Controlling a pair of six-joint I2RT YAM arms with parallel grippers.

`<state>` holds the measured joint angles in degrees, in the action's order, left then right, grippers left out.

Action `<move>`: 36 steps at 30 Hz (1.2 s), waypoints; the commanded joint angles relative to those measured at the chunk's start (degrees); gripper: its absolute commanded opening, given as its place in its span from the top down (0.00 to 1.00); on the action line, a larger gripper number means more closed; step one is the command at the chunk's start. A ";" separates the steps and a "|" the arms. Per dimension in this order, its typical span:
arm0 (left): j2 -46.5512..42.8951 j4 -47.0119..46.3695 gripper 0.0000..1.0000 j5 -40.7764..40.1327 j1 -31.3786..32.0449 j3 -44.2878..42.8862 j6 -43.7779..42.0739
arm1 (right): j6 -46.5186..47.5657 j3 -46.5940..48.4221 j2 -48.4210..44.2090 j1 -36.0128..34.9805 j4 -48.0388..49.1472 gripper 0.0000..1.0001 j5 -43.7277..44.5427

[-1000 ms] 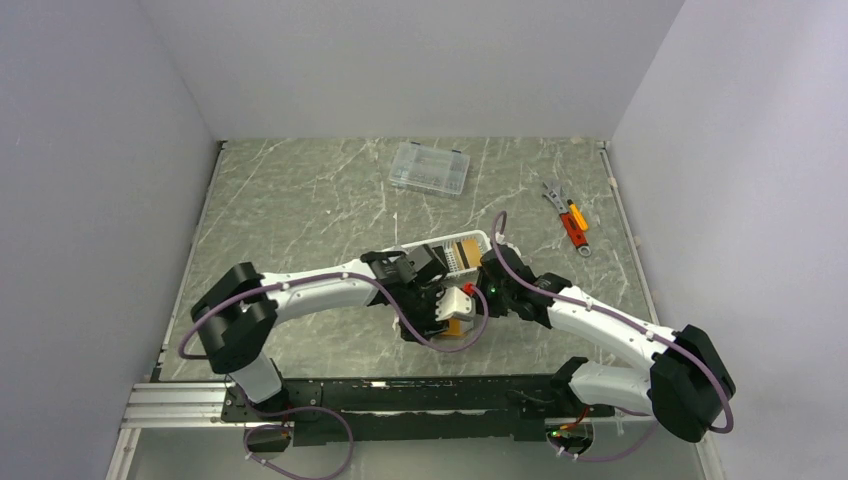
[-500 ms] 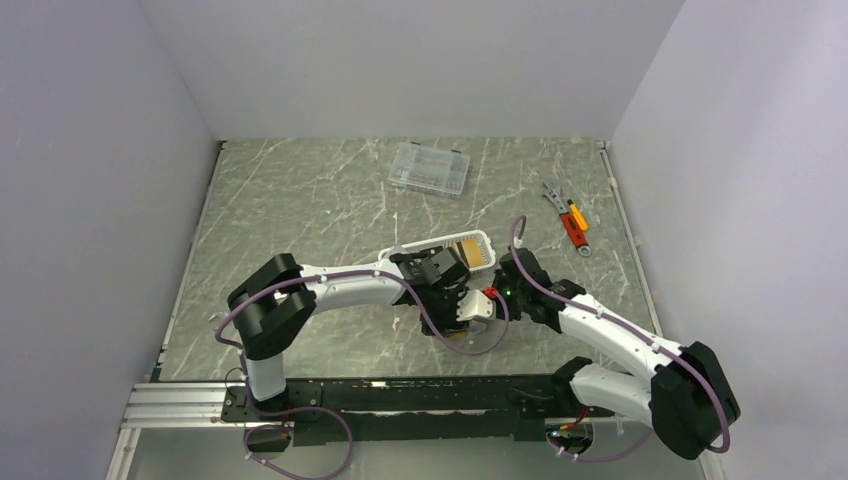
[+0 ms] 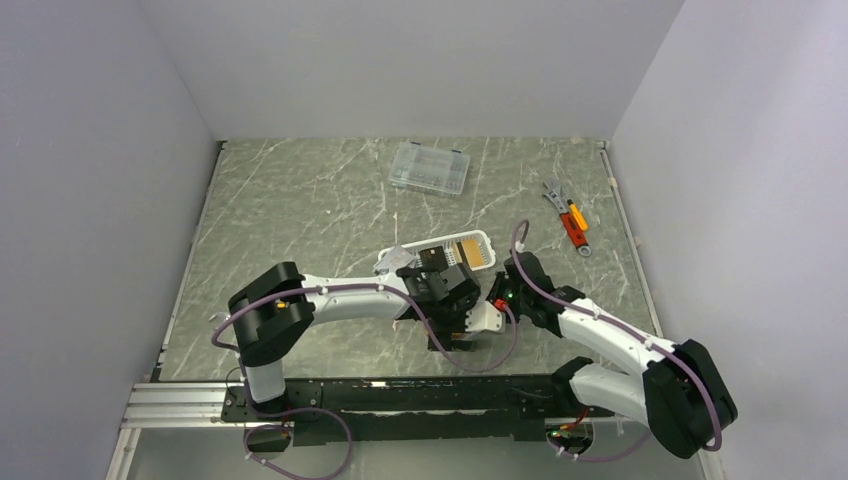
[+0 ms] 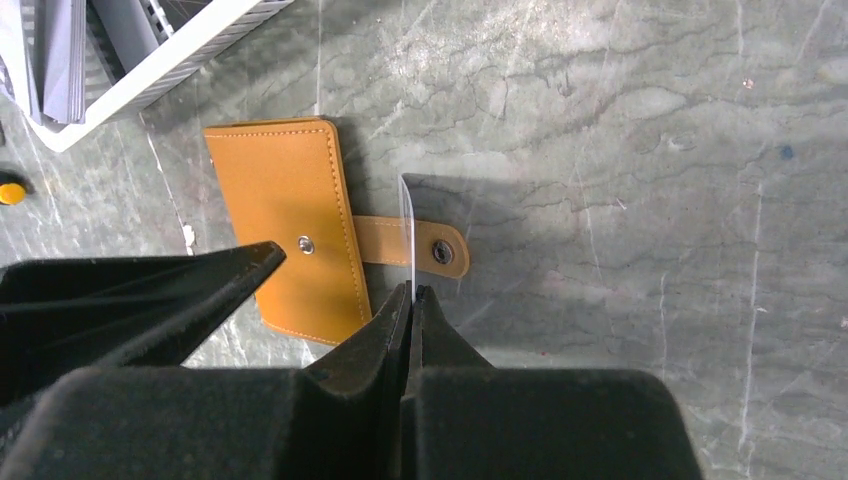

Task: Put the credit cards into the card holder
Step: Open the card holder at the center of the board.

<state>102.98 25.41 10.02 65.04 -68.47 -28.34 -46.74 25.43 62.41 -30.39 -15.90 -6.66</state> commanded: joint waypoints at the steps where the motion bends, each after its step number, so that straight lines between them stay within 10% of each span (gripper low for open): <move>1: -0.73 -5.70 0.01 -7.73 3.10 0.09 0.12 | -0.76 -2.95 -3.45 0.33 -1.95 1.00 1.44; 16: 3.95 -9.95 0.09 -19.43 7.96 0.55 0.49 | -3.16 -7.04 -8.57 0.36 -4.49 1.00 1.12; 23: 1.22 -10.49 0.39 -25.72 8.27 0.11 0.18 | -3.49 -8.44 -9.96 0.36 -5.22 1.00 1.12; 36: -5.40 2.84 0.58 -19.43 3.02 -3.26 7.73 | -3.81 -8.56 -9.52 0.31 -5.89 1.00 1.65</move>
<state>101.62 24.60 -10.61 70.43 -68.86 -23.99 -50.81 18.57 52.36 -30.04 -16.25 -6.44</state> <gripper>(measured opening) 0.466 0.009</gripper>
